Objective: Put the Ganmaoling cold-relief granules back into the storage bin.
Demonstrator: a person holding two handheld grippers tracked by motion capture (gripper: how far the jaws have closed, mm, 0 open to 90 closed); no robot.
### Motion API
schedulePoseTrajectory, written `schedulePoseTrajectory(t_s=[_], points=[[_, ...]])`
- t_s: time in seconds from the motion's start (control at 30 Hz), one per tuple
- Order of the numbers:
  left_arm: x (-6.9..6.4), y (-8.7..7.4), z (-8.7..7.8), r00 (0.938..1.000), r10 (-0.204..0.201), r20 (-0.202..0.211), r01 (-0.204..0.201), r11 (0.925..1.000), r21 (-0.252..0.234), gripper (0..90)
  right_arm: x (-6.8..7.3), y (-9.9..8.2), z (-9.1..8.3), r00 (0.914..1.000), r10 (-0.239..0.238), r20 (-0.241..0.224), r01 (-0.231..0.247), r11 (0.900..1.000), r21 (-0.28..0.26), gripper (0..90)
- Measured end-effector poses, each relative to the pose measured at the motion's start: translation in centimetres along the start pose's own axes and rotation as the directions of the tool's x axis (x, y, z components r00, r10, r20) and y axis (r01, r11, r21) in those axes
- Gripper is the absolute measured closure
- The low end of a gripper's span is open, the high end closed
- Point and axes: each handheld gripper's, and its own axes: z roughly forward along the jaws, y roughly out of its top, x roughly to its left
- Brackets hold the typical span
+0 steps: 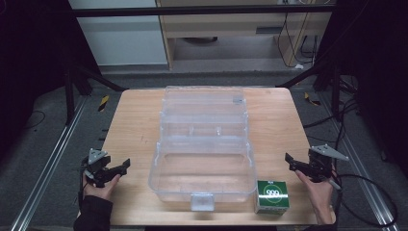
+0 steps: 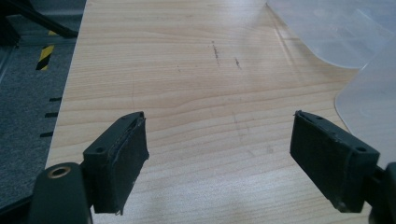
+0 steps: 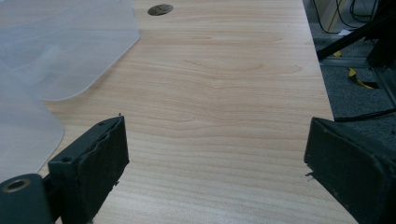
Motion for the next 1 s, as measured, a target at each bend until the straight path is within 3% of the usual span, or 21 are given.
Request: schedulePoseTrajectory(t_s=[0.13, 0.2, 0.4, 0.43, 0.63, 0.77, 0.8, 0.83, 0.9, 0.93, 1.0], points=[[0.0, 0.0, 0.1, 0.9999, 0.006, 0.008, -0.006, 1.0000, 0.002, 18.3, 0.1, 0.1, -0.4, 0.9997, -0.020, -0.013, 0.020, 0.9998, 0.009, 7.8], [-0.1, -0.1, 0.1, 1.0000, 0.009, 0.002, -0.009, 1.0000, 0.003, 18.5, 0.5, 0.5, -0.9, 0.9982, -0.056, -0.020, 0.056, 0.9983, -0.014, 8.9], [-0.2, -0.2, 0.2, 0.9999, 0.013, -0.009, -0.012, 0.9999, 0.010, 18.9, 1.3, 1.8, -1.9, 0.9953, -0.086, -0.042, 0.083, 0.9938, -0.074, 10.8], [-0.3, -0.2, 0.3, 0.9999, 0.014, -0.010, -0.014, 0.9998, 0.013, 19.0, 1.7, 2.4, -2.3, 0.9937, -0.093, -0.063, 0.087, 0.9922, -0.090, 11.0], [-0.5, -0.2, 0.4, 0.9996, 0.024, -0.015, -0.024, 0.9995, 0.023, 19.0, 2.7, 4.0, -3.1, 0.9854, -0.138, -0.100, 0.127, 0.9861, -0.107, 11.0], [-0.6, -0.3, 0.5, 0.9995, 0.027, -0.016, -0.027, 0.9992, 0.030, 19.0, 3.4, 5.2, -3.6, 0.9738, -0.185, -0.133, 0.171, 0.9793, -0.109, 10.8], [-0.6, -0.3, 0.5, 0.9995, 0.027, -0.015, -0.026, 0.9992, 0.030, 19.0, 3.8, 5.8, -3.9, 0.9673, -0.200, -0.156, 0.185, 0.9772, -0.104, 10.2], [-0.6, -0.3, 0.5, 0.9995, 0.027, -0.015, -0.026, 0.9992, 0.030, 19.0, 3.8, 5.8, -3.9, 0.9673, -0.200, -0.156, 0.185, 0.9772, -0.104, 10.2], [-0.6, -0.3, 0.5, 0.9995, 0.027, -0.015, -0.026, 0.9992, 0.031, 19.0, 4.2, 6.6, -4.3, 0.9532, -0.245, -0.177, 0.231, 0.9683, -0.094, 9.3], [-0.6, -0.3, 0.5, 0.9995, 0.027, -0.015, -0.026, 0.9992, 0.031, 18.9, 4.2, 6.6, -4.3, 0.9532, -0.245, -0.177, 0.231, 0.9683, -0.094, 9.3], [-0.6, -0.3, 0.5, 0.9995, 0.028, -0.015, -0.028, 0.9990, 0.034, 18.9, 4.6, 7.4, -4.7, 0.9368, -0.282, -0.207, 0.271, 0.9592, -0.080, 8.6]])
